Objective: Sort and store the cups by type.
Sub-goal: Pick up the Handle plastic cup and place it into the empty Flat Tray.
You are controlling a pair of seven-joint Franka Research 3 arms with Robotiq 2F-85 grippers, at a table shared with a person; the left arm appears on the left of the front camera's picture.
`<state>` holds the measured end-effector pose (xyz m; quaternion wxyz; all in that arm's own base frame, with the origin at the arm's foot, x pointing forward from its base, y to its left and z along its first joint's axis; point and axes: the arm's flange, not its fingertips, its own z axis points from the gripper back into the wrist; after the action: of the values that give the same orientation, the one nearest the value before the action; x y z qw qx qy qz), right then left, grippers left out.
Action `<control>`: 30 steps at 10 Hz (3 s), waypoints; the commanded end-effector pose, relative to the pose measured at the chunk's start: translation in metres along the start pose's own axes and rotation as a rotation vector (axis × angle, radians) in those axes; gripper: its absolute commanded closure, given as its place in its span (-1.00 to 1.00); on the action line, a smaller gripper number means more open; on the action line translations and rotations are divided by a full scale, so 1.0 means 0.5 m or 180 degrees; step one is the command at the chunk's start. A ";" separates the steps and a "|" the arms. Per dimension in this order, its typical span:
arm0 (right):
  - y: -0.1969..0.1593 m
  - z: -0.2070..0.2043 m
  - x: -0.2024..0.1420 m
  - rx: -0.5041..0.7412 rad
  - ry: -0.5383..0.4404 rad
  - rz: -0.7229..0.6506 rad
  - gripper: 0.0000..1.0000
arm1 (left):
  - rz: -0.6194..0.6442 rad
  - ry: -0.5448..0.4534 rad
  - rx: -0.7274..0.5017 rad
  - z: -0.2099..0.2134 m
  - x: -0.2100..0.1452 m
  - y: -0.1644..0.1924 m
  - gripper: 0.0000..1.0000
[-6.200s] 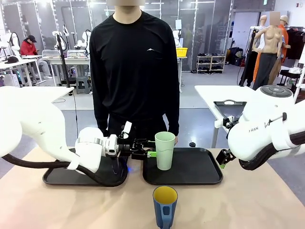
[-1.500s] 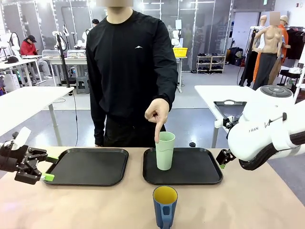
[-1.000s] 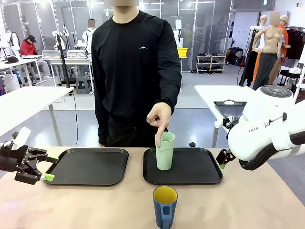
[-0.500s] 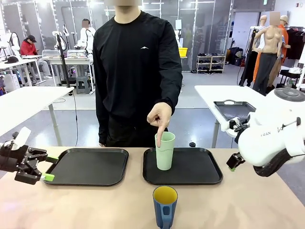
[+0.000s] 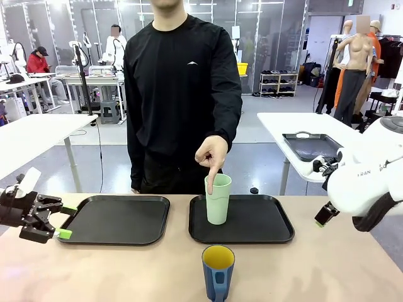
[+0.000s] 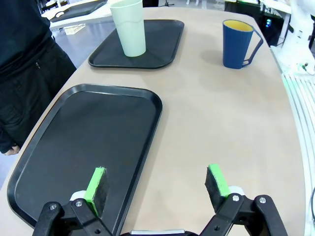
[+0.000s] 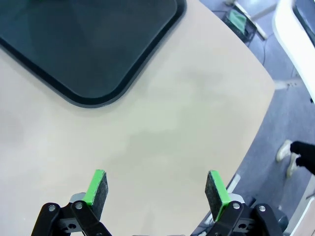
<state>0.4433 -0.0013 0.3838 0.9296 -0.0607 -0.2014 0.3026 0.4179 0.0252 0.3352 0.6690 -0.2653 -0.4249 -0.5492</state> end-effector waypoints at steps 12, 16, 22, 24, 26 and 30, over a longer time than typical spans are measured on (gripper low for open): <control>-0.021 -0.068 -0.046 0.0518 -0.0545 0.0694 -1.00 | -0.0041 -0.0010 -0.0014 -0.003 -0.003 0.000 -1.00; -0.021 -0.114 -0.105 0.0496 -0.0993 0.1199 -1.00 | -0.0041 -0.0010 -0.0014 -0.003 -0.003 0.000 -1.00; -0.025 -0.135 -0.122 0.1178 -0.1634 0.1874 -1.00 | -0.0041 -0.0010 -0.0014 -0.003 -0.003 0.000 -1.00; -0.025 -0.140 -0.130 0.1425 -0.1810 0.2016 -1.00 | -0.0041 -0.0010 -0.0014 -0.003 -0.003 0.000 -1.00; -0.026 -0.143 -0.135 0.1776 -0.2023 0.2018 -1.00 | -0.0041 -0.0010 -0.0014 -0.003 -0.003 0.000 -1.00; -0.017 -0.156 -0.130 0.2273 -0.2401 0.1913 -1.00 | -0.0041 -0.0010 -0.0014 -0.003 -0.003 0.000 -1.00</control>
<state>0.4240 -0.0435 0.2979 0.6465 0.3014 -0.3650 0.5984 0.4179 0.0250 0.3351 0.6689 -0.2654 -0.4248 -0.5493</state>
